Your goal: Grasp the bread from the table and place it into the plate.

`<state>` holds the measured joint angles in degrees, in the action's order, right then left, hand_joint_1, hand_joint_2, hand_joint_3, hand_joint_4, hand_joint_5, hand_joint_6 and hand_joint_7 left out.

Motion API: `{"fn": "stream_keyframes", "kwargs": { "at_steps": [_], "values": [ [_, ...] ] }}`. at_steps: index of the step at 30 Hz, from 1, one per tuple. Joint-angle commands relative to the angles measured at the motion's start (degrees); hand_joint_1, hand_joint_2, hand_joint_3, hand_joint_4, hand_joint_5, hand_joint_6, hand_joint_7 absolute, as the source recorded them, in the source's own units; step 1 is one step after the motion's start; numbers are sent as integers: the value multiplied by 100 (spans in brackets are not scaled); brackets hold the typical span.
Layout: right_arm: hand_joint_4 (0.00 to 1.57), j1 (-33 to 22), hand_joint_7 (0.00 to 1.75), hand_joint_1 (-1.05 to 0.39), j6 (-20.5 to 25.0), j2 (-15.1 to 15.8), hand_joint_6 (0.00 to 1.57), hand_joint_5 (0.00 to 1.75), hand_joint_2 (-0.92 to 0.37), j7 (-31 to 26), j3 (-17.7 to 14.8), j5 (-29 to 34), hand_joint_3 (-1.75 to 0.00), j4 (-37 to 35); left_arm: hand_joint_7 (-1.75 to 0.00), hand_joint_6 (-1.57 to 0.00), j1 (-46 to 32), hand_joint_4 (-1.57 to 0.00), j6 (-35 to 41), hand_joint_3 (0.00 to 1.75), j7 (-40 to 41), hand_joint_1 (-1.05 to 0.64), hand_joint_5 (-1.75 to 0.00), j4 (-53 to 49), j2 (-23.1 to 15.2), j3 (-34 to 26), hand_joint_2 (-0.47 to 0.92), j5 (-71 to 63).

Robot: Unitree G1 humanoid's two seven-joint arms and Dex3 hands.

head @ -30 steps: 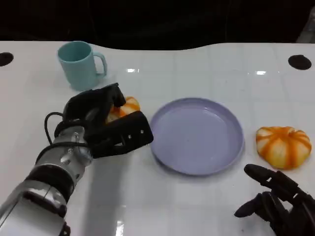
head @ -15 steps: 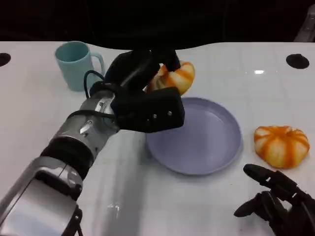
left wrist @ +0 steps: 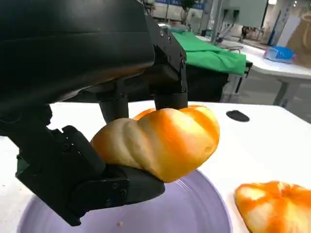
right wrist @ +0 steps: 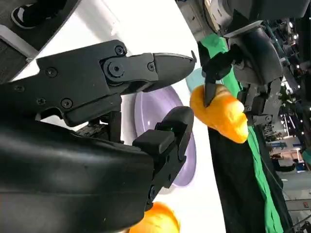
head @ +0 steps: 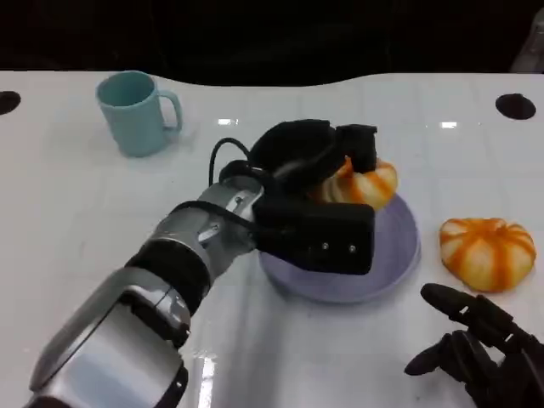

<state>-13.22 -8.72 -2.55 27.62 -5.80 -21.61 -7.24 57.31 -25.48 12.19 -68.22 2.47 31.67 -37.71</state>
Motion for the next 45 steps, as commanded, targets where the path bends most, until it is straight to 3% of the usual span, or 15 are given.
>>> {"fn": "stream_keyframes", "kwargs": {
  "at_steps": [1,12,13,14,15,17,21,25,30,37,45],
  "values": [
    [65,-52,45,-74,53,75,90,131,-92,-5,-10,-57,-29,119,-175,-68,188,-90,137,96,-134,-18,-175,-148,29,117,62,-111],
    [64,-79,45,-74,-2,67,89,131,-92,-12,-8,-20,-29,131,-175,-66,220,-86,521,89,-579,-16,-175,-287,78,164,64,-59],
    [64,-80,45,-74,6,68,89,131,-92,-15,-8,-23,-29,136,-103,-65,246,-73,590,54,-766,-21,-142,-307,76,144,75,-21],
    [64,-76,45,-74,1,68,89,131,-92,-9,-11,-26,-29,125,-62,-74,255,-70,600,33,-939,-23,-129,-324,61,127,83,13],
    [64,-73,45,-74,-10,69,89,131,-92,3,-13,-29,-29,115,-33,-71,251,-64,601,22,-1064,-30,-96,-325,49,101,88,51],
    [64,-82,45,-74,-19,61,89,131,-92,-11,-8,-18,-29,126,-7,-57,244,-56,601,15,-1203,-45,-44,-314,24,116,91,56],
    [64,-81,45,-74,-8,55,89,130,-92,-6,-3,-32,-29,141,0,-30,252,-30,656,34,-1475,-70,-11,-315,0,130,92,54],
    [64,-82,45,-74,-8,55,89,131,-92,-11,-2,-27,-29,145,0,-24,249,-25,677,41,-1539,-74,-6,-294,-5,117,92,58],
    [64,-83,45,-73,33,54,89,131,-92,-39,1,-29,-30,176,0,-23,312,-15,586,61,-2237,-91,-1,-193,-147,-137,92,372],
    [63,-71,45,-74,-4,52,89,131,-92,-67,-2,1,-30,158,-3,-29,62,-26,188,61,-2650,-88,-6,267,-468,-651,92,945],
    [65,-60,43,-73,36,52,89,129,-92,-14,-23,-95,-28,132,-9,-50,-1068,-50,-152,45,-3064,-66,-17,1473,-571,-1853,92,2575]
  ]
}}
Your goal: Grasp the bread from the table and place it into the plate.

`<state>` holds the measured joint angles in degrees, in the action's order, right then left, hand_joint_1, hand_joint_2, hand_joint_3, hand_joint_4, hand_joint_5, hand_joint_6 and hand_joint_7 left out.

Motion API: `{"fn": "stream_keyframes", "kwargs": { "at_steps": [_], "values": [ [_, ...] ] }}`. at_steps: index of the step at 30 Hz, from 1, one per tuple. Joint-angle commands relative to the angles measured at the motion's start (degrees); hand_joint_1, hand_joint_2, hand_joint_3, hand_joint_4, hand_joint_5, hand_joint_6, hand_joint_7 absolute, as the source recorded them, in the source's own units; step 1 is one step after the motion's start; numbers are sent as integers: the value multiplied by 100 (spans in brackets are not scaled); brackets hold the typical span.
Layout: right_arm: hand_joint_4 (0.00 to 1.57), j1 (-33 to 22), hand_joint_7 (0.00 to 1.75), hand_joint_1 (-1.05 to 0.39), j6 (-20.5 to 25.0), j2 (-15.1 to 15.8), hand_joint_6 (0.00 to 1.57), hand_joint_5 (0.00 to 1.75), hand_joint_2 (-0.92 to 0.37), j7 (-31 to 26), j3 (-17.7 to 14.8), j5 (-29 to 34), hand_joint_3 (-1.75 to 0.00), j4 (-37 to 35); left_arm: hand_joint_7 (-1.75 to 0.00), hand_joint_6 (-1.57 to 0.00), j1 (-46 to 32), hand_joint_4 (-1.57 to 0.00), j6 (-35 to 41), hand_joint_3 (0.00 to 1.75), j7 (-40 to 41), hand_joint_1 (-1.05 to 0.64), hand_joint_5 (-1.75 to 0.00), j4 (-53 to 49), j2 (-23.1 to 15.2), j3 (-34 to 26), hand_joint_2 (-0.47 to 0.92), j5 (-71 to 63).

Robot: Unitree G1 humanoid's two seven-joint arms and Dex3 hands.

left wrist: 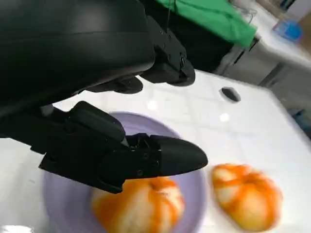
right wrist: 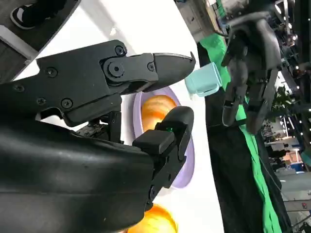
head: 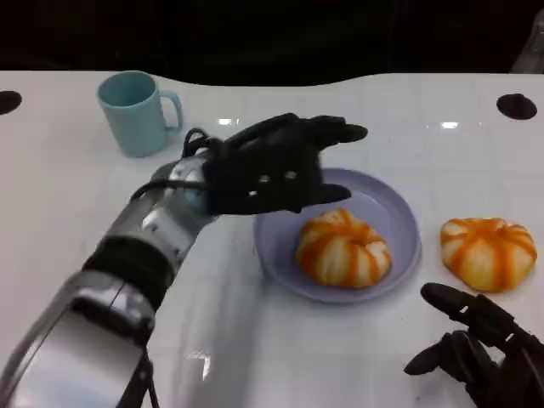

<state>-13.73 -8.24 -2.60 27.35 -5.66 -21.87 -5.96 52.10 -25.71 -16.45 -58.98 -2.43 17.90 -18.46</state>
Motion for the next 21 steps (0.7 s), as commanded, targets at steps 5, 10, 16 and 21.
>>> {"fn": "stream_keyframes", "kwargs": {
  "at_steps": [5,10,16,21],
  "values": [
    [65,-1,43,-73,-113,58,90,129,-92,7,-39,-8,-30,-37,-11,-60,-1456,-65,299,44,-518,-58,-26,1692,164,-1223,92,1954],
    [64,-2,42,-74,-88,50,90,129,-92,10,-46,-41,-29,-35,-12,-63,-1794,-69,769,47,-652,-56,-31,2334,198,-1345,92,2295],
    [64,-45,42,-74,22,52,91,128,-92,14,-24,-83,-28,48,-123,-45,-3071,-49,2033,52,-893,-56,-157,4026,552,-2111,92,4154],
    [64,-27,42,-74,-44,51,91,128,-92,26,-18,-45,-28,11,-157,-46,-3812,-59,3231,57,-464,-54,-174,5338,688,-2555,92,5206]
  ]
}}
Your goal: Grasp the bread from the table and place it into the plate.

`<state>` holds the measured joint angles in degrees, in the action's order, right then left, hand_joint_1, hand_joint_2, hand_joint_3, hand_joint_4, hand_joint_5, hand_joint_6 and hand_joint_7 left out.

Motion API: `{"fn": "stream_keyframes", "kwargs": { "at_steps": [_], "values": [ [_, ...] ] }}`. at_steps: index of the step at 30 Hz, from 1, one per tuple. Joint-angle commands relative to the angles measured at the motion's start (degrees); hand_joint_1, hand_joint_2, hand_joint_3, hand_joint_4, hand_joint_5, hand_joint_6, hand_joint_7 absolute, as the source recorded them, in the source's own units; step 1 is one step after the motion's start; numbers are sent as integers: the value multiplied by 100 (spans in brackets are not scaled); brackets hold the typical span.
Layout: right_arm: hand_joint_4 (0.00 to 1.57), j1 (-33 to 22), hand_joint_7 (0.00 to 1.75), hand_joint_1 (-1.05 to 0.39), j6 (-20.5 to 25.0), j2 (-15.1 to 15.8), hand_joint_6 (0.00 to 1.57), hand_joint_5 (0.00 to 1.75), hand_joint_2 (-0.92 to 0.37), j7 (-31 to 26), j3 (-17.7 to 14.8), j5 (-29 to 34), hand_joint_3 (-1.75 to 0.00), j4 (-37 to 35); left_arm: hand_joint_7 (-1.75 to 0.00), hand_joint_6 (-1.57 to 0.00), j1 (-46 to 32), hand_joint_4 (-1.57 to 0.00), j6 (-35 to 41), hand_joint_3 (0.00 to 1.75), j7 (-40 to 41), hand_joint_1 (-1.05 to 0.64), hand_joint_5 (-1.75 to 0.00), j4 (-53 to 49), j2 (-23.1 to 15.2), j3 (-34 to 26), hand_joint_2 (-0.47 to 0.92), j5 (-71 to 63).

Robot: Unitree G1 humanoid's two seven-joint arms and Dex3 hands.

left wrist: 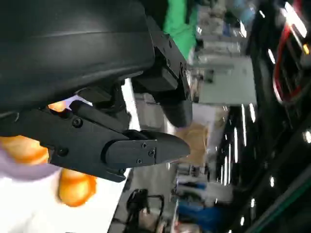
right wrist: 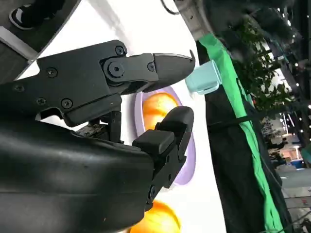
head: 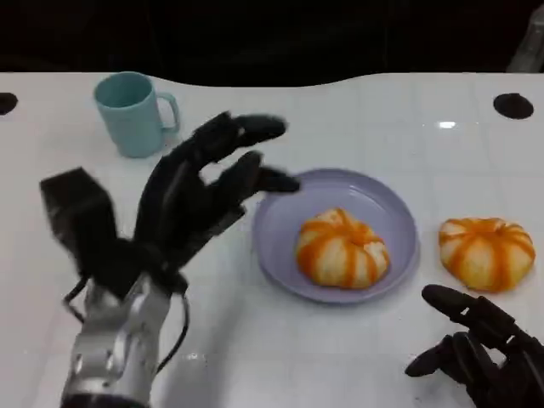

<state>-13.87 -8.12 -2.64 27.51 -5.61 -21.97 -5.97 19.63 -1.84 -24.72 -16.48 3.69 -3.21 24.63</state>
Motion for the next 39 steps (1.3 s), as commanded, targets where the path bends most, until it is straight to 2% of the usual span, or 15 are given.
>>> {"fn": "stream_keyframes", "kwargs": {
  "at_steps": [1,5,10,14,19,26,39],
  "values": [
    [64,-6,42,-74,-68,57,91,128,-92,17,-20,-30,-29,1,-164,-45,-723,-61,1070,58,470,-54,-174,1342,95,-528,92,1093],
    [64,6,41,-73,-69,48,91,129,-92,1,-16,-23,-30,3,-173,-42,-1323,-63,1701,55,528,-53,-175,2013,-2,-605,92,1478],
    [65,-3,41,-74,-41,64,91,129,-92,-24,-25,-14,-29,19,-173,-48,-2024,-70,2247,54,892,-52,-175,2579,90,-694,92,1799],
    [64,-11,41,-74,-73,68,91,128,-92,-23,-25,6,-30,24,-174,-51,-2237,-72,2420,51,986,-51,-175,2758,98,-704,92,1871],
    [64,-38,41,-74,-103,78,91,128,-92,-19,-26,28,-30,43,-175,-54,-2976,-74,2405,47,989,-51,-175,2890,214,-500,92,1729],
    [64,-49,40,-74,-83,85,91,127,-92,-16,-33,18,-30,63,-175,-53,-3257,-75,2368,45,1020,-52,-175,2886,196,-356,92,1470],
    [65,-133,39,-73,-12,125,91,123,-92,-2,-50,-6,-30,178,-173,-53,-3210,-73,2361,42,1036,-52,-175,2737,175,-341,92,1267]
  ]
}}
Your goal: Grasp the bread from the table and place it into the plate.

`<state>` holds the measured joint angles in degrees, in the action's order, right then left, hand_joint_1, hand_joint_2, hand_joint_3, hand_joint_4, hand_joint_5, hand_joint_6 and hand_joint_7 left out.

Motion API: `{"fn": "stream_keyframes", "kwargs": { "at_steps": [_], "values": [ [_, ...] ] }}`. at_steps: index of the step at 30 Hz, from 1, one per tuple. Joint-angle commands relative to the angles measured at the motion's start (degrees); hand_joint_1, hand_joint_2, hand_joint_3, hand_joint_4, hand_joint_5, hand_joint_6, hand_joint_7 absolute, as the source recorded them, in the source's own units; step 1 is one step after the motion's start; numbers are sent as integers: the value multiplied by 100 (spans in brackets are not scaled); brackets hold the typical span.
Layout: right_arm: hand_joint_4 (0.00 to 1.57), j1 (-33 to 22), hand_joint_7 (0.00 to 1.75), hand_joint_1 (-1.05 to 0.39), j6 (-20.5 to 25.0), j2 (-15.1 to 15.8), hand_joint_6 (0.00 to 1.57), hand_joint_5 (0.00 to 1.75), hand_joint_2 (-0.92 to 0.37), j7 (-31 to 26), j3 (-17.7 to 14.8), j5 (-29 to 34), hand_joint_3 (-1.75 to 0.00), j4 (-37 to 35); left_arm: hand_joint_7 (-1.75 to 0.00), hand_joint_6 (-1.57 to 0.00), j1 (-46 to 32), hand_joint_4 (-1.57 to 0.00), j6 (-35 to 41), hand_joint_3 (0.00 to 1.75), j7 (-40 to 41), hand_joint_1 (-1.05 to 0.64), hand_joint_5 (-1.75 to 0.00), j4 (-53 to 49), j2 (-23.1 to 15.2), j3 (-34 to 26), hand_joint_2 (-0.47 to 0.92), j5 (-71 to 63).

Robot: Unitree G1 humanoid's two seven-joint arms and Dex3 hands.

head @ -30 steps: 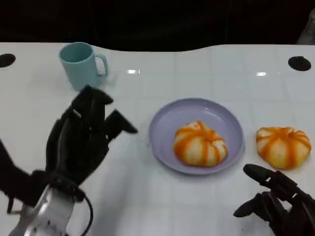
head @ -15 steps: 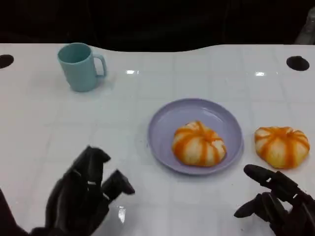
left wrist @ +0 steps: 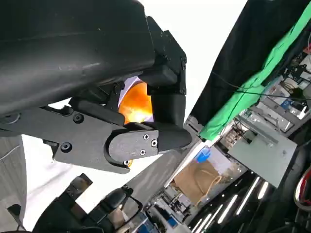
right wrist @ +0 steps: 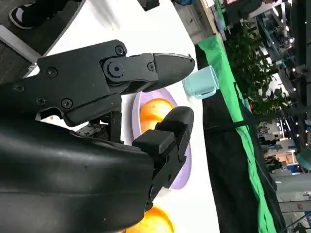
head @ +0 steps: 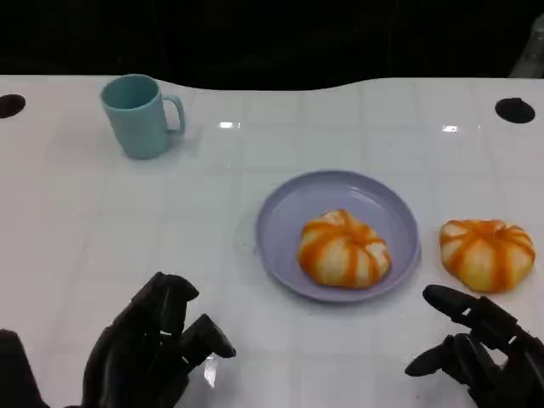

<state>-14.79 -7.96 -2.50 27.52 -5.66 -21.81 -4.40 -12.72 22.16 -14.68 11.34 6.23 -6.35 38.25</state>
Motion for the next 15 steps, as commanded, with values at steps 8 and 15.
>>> {"fn": "stream_keyframes", "kwargs": {
  "at_steps": [8,15],
  "values": [
    [66,-13,38,-74,-146,116,91,120,-92,28,-64,3,-32,-72,-170,-55,103,-74,-15,40,53,-53,-175,-102,-104,-42,92,-207],
    [67,21,38,-75,-168,109,92,119,-92,49,-86,-25,-32,-149,-170,-54,131,-73,-119,38,-38,-53,-175,-219,-99,-30,92,-262]
  ]
}}
